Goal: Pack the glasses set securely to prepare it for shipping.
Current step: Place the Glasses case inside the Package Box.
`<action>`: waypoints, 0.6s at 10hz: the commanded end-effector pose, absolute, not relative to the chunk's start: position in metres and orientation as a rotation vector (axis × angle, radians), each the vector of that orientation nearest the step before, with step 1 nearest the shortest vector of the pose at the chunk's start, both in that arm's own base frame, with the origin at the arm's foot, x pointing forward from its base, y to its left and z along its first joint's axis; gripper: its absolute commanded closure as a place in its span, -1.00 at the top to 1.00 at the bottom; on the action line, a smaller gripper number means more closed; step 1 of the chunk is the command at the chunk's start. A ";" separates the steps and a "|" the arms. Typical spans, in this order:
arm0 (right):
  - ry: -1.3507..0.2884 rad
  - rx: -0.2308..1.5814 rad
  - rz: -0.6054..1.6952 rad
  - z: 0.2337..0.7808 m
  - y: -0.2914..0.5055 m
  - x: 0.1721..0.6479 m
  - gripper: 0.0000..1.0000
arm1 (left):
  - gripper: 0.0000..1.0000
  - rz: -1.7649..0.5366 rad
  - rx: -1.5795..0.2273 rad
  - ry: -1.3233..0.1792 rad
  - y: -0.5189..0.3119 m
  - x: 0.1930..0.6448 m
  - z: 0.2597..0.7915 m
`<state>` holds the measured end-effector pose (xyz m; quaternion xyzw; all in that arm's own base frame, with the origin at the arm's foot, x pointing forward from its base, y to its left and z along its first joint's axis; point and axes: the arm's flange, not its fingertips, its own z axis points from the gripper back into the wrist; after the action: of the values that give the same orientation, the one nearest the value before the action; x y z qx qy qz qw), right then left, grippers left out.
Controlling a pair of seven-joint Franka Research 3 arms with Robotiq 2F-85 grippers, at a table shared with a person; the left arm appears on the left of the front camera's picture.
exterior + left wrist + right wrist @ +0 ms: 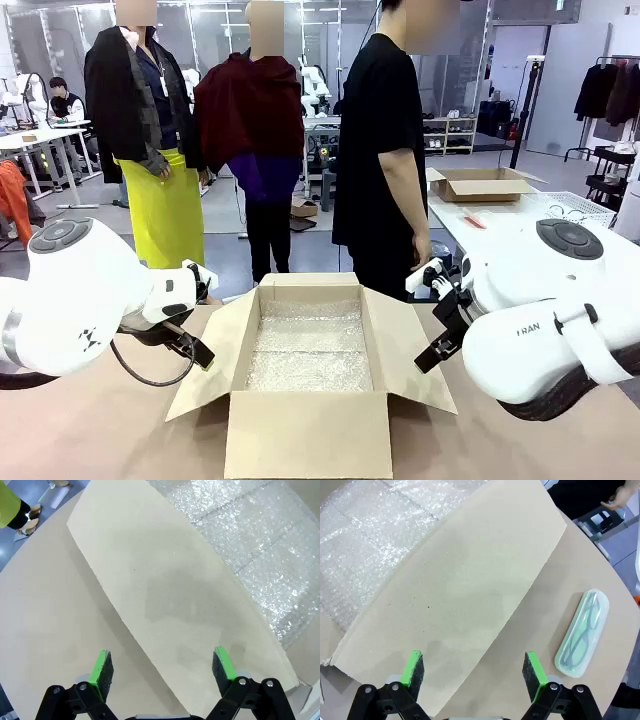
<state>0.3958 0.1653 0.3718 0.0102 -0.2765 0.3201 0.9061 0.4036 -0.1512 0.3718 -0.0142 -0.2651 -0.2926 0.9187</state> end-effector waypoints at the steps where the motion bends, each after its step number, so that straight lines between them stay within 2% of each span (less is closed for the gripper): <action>1: -0.571 0.021 0.661 0.372 0.165 0.396 1.00 | 1.00 -0.602 -0.029 -0.545 -0.151 0.404 0.372; 6: -0.571 0.021 0.661 0.372 0.165 0.396 1.00 | 1.00 -0.602 -0.029 -0.545 -0.151 0.404 0.372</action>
<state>0.3960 0.1648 0.3718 0.0097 -0.2765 0.3204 0.9060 0.4035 -0.1516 0.3718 -0.0142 -0.2651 -0.2930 0.9185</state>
